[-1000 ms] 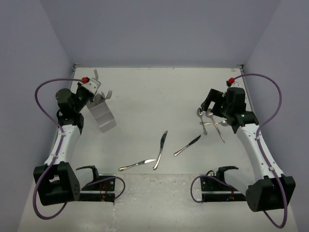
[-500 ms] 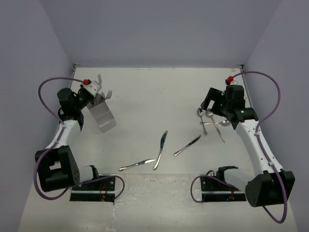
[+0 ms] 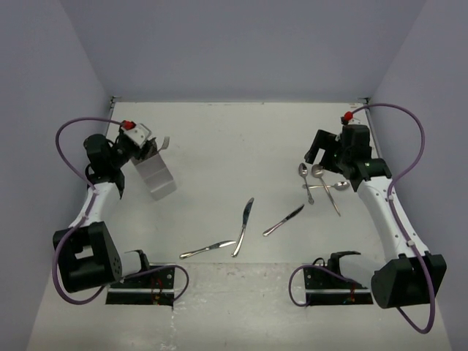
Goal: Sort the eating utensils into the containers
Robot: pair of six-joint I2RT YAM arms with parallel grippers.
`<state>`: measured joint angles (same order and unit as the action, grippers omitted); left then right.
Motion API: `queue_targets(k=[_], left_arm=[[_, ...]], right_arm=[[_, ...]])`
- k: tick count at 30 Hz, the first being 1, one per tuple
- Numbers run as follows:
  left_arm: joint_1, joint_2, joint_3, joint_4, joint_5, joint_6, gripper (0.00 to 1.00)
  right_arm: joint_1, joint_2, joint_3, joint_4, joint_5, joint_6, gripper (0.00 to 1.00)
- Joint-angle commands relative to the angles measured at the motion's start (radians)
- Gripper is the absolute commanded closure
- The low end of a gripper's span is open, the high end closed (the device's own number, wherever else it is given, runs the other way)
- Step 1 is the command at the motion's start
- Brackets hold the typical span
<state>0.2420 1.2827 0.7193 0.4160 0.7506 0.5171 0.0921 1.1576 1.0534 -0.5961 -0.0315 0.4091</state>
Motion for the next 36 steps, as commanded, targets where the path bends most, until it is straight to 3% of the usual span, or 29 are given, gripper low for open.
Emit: queue_targets(k=[1, 4, 6, 8, 11, 14, 15, 19, 23, 26, 29, 32, 36], left_arm=[[0.010, -0.086, 0.000, 0.009, 0.030, -0.012, 0.34], [0.010, -0.160, -0.015, 0.033, 0.050, -0.066, 0.21], [0.008, -0.218, -0.018, 0.047, 0.073, -0.126, 0.00], [0.005, -0.270, -0.005, 0.059, 0.070, -0.195, 0.00], [-0.029, -0.302, 0.012, 0.118, -0.012, -0.491, 0.00], [-0.169, -0.264, 0.107, 0.025, -0.219, -0.659, 0.00], [-0.272, -0.249, 0.139, -0.009, -0.261, -0.710, 0.00], [-0.531, -0.174, 0.287, -0.196, -0.445, -0.704, 0.00], [-0.819, -0.138, 0.304, -0.413, -0.699, -0.677, 0.00], [-0.943, -0.079, 0.308, -0.580, -0.831, -0.764, 0.00], [-1.137, 0.032, 0.298, -0.652, -0.801, -0.850, 0.00], [-1.281, 0.148, 0.310, -0.735, -0.909, -0.914, 0.00], [-1.340, 0.246, 0.328, -0.849, -1.019, -0.989, 0.00]], right_arm=[[-0.002, -0.004, 0.046, -0.002, 0.022, -0.020, 0.01], [0.000, -0.027, 0.037, 0.007, 0.012, -0.016, 0.01], [0.000, -0.050, 0.027, 0.018, 0.004, -0.013, 0.01], [0.000, -0.090, 0.005, 0.038, 0.008, -0.004, 0.01], [0.000, -0.143, -0.032, 0.056, 0.018, 0.019, 0.01], [0.000, -0.197, -0.087, 0.093, 0.025, 0.054, 0.01], [-0.002, -0.206, -0.113, 0.113, 0.028, 0.069, 0.01], [0.000, -0.231, -0.132, 0.131, 0.030, 0.079, 0.01], [0.000, -0.246, -0.170, 0.119, 0.024, 0.088, 0.01], [-0.002, -0.254, -0.188, 0.096, 0.045, 0.092, 0.01], [-0.002, -0.249, -0.185, 0.064, 0.074, 0.123, 0.01], [-0.002, -0.246, -0.182, 0.044, 0.110, 0.135, 0.01], [-0.002, -0.246, -0.194, 0.033, 0.113, 0.143, 0.01]])
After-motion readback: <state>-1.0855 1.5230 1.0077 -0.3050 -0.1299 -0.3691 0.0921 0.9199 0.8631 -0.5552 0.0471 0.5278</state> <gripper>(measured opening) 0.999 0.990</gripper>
